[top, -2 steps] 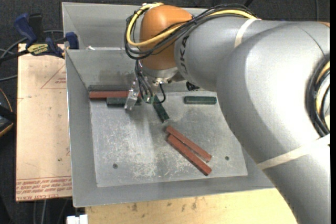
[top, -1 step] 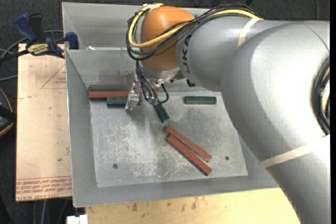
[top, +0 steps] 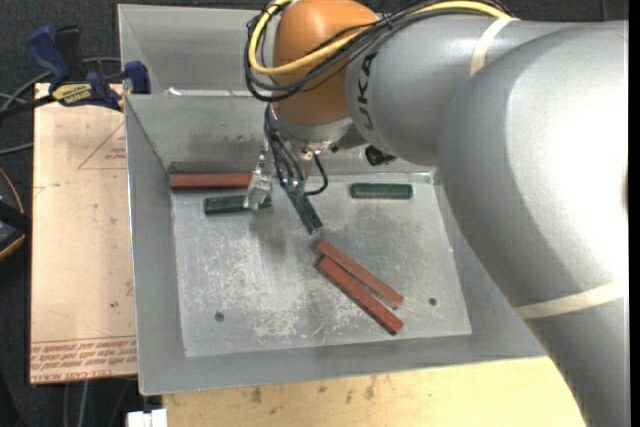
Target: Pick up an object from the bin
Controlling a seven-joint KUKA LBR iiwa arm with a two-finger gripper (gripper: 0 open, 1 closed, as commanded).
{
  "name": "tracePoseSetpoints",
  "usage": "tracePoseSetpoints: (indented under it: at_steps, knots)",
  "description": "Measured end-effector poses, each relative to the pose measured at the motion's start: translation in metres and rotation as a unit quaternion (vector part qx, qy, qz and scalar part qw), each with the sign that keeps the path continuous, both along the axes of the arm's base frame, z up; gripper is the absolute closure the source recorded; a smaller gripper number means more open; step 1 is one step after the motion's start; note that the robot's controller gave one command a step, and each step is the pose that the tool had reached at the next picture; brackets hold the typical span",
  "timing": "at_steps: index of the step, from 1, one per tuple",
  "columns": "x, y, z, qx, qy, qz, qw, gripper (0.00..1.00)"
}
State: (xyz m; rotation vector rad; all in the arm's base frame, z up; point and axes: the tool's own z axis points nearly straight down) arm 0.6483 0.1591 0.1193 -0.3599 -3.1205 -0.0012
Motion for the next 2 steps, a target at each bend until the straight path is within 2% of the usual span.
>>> tracePoseSetpoints:
  at_steps: [1, 2]
  knots:
    - [0.005, 0.008, 0.019, 0.002, -0.0083, 0.009, 0.9999, 1.0]
    - [0.001, 0.011, 0.044, -0.001, 0.0036, 0.014, 0.9999, 1.0]
